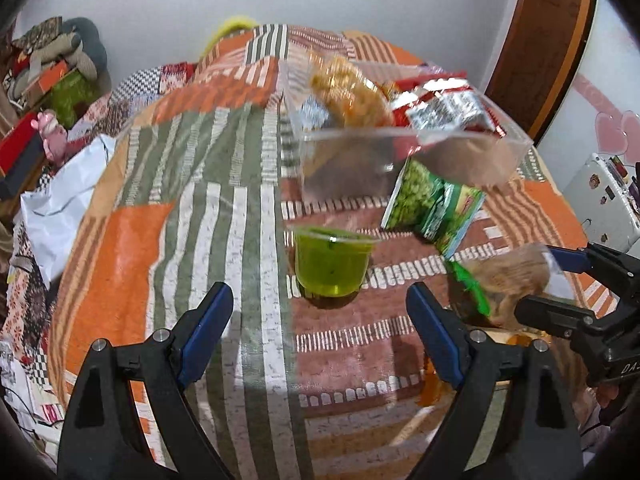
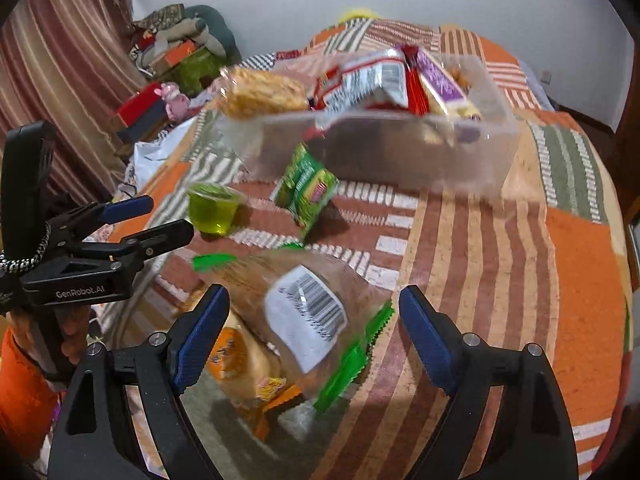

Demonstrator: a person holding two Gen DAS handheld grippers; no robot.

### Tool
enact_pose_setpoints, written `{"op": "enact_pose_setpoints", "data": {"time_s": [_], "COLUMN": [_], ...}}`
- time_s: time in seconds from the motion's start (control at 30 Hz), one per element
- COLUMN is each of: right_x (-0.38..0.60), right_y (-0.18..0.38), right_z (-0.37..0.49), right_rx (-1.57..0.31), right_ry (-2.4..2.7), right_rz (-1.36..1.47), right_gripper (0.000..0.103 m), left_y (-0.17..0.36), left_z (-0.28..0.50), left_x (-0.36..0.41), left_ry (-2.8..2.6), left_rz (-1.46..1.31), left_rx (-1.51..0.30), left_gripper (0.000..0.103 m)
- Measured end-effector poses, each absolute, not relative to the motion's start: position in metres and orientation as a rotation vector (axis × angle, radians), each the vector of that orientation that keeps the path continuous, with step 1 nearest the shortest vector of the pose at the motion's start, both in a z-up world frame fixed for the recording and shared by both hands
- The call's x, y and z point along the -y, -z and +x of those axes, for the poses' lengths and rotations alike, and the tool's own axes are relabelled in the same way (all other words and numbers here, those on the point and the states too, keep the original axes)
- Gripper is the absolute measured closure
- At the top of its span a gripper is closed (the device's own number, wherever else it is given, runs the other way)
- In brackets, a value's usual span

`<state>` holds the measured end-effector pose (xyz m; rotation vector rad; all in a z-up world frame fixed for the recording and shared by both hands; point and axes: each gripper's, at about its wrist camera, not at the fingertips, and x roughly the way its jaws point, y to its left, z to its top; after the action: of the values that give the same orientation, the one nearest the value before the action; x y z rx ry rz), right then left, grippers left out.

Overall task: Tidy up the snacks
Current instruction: 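Grasp the green jelly cup with left gripper while right grasps the wrapped bread bag, then carry jelly cup into box with left gripper while right carries bread bag in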

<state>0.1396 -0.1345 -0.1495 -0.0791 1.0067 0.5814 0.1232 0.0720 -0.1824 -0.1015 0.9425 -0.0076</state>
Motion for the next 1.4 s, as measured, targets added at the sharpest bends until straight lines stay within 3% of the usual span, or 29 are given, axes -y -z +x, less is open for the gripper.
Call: {"op": "enact_pose_setpoints", "data": {"time_s": [0.4,0.6,0.67,0.7,0.9,1.4], "right_x": [0.129,0.132,0.135,0.135,0.143,0.169], "right_y": [0.161,0.159,0.158,0.158,0.153,0.111], "right_z": [0.154,0.153,0.153,0.153,0.151,0.135], "right_rx": [-1.035,-1.01,-1.005,-1.002,-0.997,-0.881], "right_ry": [-0.614,-0.631,-0.633,-0.632,-0.643,-0.615], "right_rz": [-0.049,-0.054,-0.046,-0.047,-0.042,-0.003], "right_gripper": [0.021,0.031,0.034,0.035,0.04,0.042], "left_y": [0.201,0.205,0.205,0.205,0.201,0.147], "left_z": [0.146,0.159,0.162,0.163,0.157,0.128], "left_x": [-0.07,-0.07,-0.07,-0.069,-0.065,-0.054], "left_ry": [0.006,0.001,0.018,0.021,0.038,0.051], "left_rz": [-0.115,-0.109,-0.114,-0.114,-0.107,-0.089], "left_rx": [-0.944,-0.942,-0.943,-0.946,-0.94,-0.819], "left_gripper": [0.018,0.039,0.056,0.057,0.057,0.057]}}
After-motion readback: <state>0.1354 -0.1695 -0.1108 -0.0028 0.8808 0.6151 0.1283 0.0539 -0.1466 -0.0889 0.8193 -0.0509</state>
